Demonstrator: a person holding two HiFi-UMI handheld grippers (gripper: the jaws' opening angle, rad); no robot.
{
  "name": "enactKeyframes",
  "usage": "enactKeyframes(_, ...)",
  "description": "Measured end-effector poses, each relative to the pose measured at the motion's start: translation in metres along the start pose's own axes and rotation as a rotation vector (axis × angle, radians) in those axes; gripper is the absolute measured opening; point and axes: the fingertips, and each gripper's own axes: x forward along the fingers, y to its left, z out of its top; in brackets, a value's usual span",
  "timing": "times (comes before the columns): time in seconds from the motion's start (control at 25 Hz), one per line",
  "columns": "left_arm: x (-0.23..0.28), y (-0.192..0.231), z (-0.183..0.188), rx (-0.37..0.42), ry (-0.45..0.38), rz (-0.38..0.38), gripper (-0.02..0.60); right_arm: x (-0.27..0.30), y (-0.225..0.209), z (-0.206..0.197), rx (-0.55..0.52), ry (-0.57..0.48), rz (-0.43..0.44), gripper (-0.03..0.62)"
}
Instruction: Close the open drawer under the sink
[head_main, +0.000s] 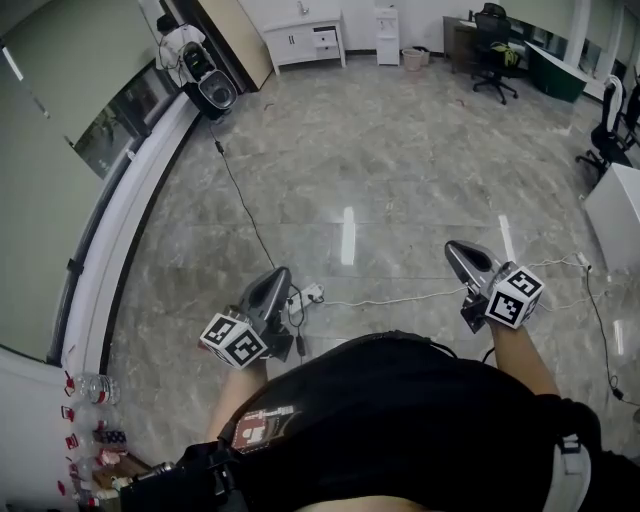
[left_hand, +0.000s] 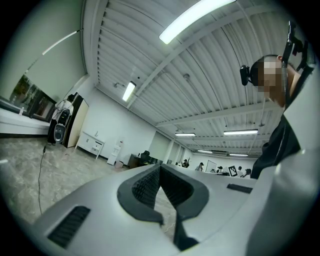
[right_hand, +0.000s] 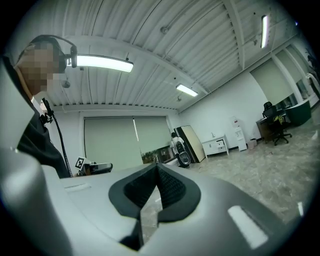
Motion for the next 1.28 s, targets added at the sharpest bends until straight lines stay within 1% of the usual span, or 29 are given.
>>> enactKeyframes(0.12, 0.021, -0.001, -0.005, 0.005, 0.016, 0.001, -0.009, 0.002, -0.022, -0.004, 0.022, -0.005, 0.008, -0.009)
enactKeyframes(0.24, 0.034, 0.008, 0.0, 0.011, 0.033, 0.015, -0.009, 0.008, -0.036, -0.009, 0.039, 0.003, 0.005, -0.009)
enactKeyframes(0.4, 0.056, 0.028, 0.001, 0.009, 0.042, 0.011, -0.009, 0.02, -0.061, -0.014, 0.068, 0.004, -0.022, -0.009)
enactKeyframes(0.56, 0.074, 0.061, -0.003, -0.011, 0.044, -0.02, -0.009, 0.047, -0.074, -0.017, 0.058, 0.013, -0.047, -0.009)
enactKeyframes(0.72, 0.091, 0.111, 0.013, -0.021, 0.038, -0.058, -0.009, 0.093, -0.082, -0.009, 0.021, 0.017, -0.086, -0.009)
enactKeyframes(0.84, 0.098, 0.157, 0.036, -0.018, 0.033, -0.082, -0.009, 0.14, -0.082, 0.001, 0.014, 0.007, -0.114, -0.009)
enactKeyframes(1.0, 0.103, 0.22, 0.066, -0.005, 0.012, -0.118, -0.009, 0.205, -0.077, 0.015, -0.014, -0.013, -0.122, -0.009)
enactKeyframes(1.16, 0.113, 0.275, 0.092, -0.003, 0.028, -0.109, -0.009, 0.265, -0.08, 0.024, -0.027, -0.02, -0.125, -0.009)
enactKeyframes(1.28, 0.12, 0.312, 0.099, -0.004, 0.026, -0.109, -0.009, 0.301, -0.086, 0.019, -0.019, -0.003, -0.126, -0.009)
